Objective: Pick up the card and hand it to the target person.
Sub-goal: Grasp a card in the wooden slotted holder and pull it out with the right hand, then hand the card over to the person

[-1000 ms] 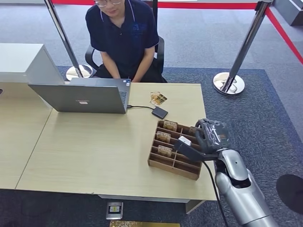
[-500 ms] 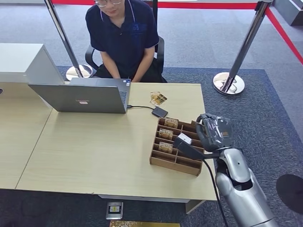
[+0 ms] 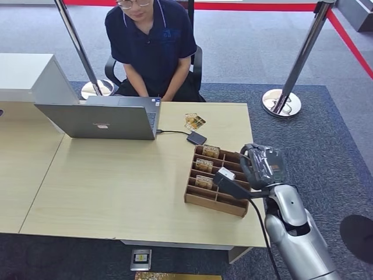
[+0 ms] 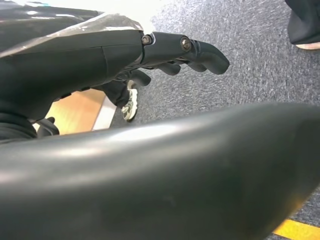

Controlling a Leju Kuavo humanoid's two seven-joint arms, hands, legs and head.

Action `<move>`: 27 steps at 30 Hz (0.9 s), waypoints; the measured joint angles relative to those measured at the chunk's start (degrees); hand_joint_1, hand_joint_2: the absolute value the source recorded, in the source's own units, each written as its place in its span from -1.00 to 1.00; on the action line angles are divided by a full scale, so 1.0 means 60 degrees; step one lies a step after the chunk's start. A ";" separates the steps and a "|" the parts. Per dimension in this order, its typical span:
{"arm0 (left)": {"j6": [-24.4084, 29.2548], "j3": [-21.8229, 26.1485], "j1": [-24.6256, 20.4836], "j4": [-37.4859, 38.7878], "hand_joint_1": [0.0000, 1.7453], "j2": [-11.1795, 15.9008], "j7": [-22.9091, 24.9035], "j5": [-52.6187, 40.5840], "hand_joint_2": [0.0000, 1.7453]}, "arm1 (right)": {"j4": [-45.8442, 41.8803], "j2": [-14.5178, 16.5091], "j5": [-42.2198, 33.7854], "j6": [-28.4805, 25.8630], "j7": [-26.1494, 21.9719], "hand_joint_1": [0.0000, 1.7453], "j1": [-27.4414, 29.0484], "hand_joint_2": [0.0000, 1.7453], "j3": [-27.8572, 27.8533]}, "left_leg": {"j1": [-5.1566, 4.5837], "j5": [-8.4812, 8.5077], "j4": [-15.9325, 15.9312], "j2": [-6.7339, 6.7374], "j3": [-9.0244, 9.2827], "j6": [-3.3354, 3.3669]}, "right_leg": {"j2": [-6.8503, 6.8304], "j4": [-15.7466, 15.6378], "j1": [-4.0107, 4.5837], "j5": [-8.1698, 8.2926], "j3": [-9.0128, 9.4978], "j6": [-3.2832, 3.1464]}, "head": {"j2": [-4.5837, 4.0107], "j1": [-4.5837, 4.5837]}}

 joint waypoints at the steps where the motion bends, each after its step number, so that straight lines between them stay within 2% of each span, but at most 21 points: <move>1: -0.0005 0.0000 0.0000 0.0000 -1.00 0.0002 0.0000 -0.0004 -1.00 | -0.0005 0.0020 0.0024 -0.0015 -0.0030 0.75 -0.0004 1.00 0.0001 | 0.0000 0.0000 0.0000 0.0000 0.0000 0.0000 | 0.0000 0.0000 0.0000 0.0000 0.0000 0.0000 | 0.0000 0.0000; 6: -0.0027 -0.0002 0.0000 0.0000 -1.00 0.0006 0.0000 -0.0029 -1.00 | -0.0071 0.0126 0.0173 -0.0144 -0.0096 0.85 -0.0015 1.00 0.0012 | 0.0000 0.0000 0.0000 0.0000 -0.0002 0.0000 | 0.0000 0.0001 0.0000 0.0000 0.0000 0.0000 | 0.0000 0.0000; 12: -0.0064 -0.0011 -0.0007 0.0000 -1.00 0.0017 -0.0005 -0.0166 -1.00 | -0.0566 0.0567 0.0680 -0.0534 -0.0071 0.83 -0.0209 1.00 0.0122 | 0.0001 0.0001 0.0000 0.0000 -0.0003 -0.0001 | 0.0000 0.0004 0.0001 0.0000 -0.0003 0.0000 | 0.0000 0.0000; 21: -0.0117 -0.0019 -0.0019 0.0000 -1.00 0.0047 -0.0015 -0.0287 -1.00 | -0.0782 0.1238 0.0901 -0.0469 0.0042 0.82 -0.1216 1.00 0.0638 | 0.0001 0.0007 0.0000 0.0000 -0.0005 -0.0005 | 0.0000 0.0007 0.0001 0.0001 -0.0004 0.0000 | 0.0000 0.0001; 27: -0.0150 -0.0059 -0.0033 0.0000 -1.00 0.0058 -0.0037 -0.0449 -1.00 | -0.0241 0.1741 0.0514 -0.0292 -0.0106 0.82 -0.1975 1.00 0.1038 | 0.0002 0.0008 0.0000 0.0000 -0.0007 -0.0006 | 0.0000 0.0008 0.0001 0.0001 -0.0009 -0.0001 | 0.0000 -0.0001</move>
